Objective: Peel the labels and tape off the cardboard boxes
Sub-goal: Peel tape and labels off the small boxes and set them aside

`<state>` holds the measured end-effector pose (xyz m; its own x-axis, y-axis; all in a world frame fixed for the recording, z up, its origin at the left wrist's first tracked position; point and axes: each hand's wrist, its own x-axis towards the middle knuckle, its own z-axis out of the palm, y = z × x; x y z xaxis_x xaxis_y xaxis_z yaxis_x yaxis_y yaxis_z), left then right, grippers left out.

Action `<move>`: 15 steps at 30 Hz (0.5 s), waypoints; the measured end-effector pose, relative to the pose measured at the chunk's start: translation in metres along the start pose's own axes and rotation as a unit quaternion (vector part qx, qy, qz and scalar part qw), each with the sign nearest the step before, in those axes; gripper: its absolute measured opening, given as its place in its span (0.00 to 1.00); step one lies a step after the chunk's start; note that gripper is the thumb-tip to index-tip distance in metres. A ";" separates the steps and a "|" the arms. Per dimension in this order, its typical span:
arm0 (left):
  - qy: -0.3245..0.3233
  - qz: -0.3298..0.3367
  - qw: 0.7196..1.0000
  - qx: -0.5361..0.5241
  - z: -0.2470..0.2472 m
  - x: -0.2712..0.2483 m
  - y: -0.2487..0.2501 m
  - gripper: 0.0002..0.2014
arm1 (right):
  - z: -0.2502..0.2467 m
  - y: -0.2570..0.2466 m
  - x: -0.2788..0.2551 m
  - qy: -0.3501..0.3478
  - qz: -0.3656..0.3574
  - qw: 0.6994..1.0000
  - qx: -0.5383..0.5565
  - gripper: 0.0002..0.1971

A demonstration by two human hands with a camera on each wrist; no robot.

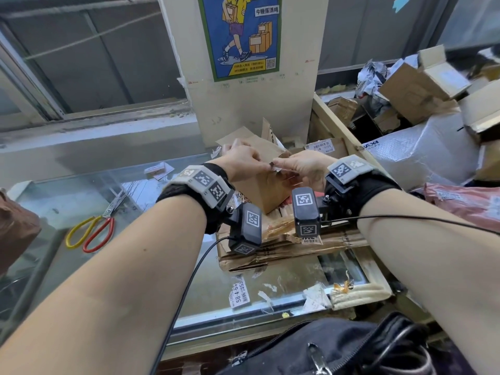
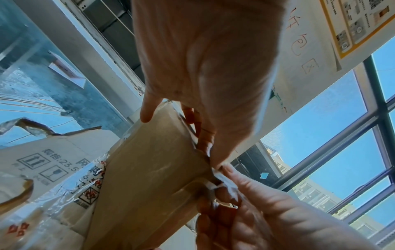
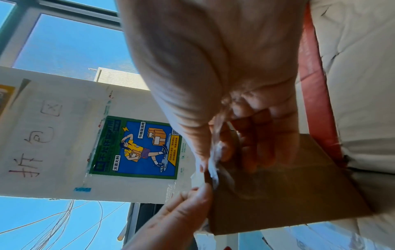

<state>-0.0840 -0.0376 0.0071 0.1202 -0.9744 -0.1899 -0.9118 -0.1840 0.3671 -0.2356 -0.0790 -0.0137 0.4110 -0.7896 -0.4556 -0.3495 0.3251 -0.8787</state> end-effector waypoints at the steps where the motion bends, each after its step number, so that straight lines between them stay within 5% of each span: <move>1: -0.010 0.002 1.000 0.007 -0.001 0.000 0.000 0.16 | 0.001 0.001 0.001 -0.004 -0.012 1.000 0.013 0.07; 7: 0.009 -0.020 1.000 0.020 0.002 0.003 0.002 0.30 | -0.001 0.009 0.003 -0.046 -0.032 0.995 0.082 0.05; 15: 0.000 -0.007 1.000 0.030 0.005 0.009 0.008 0.25 | -0.003 0.030 0.008 -0.060 -0.061 0.976 0.199 0.02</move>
<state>-0.0925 -0.0471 0.0034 0.1323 -0.9719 -0.1946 -0.9318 -0.1888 0.3099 -0.2449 -0.0769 -0.0438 0.5330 -0.7762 -0.3368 0.0523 0.4275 -0.9025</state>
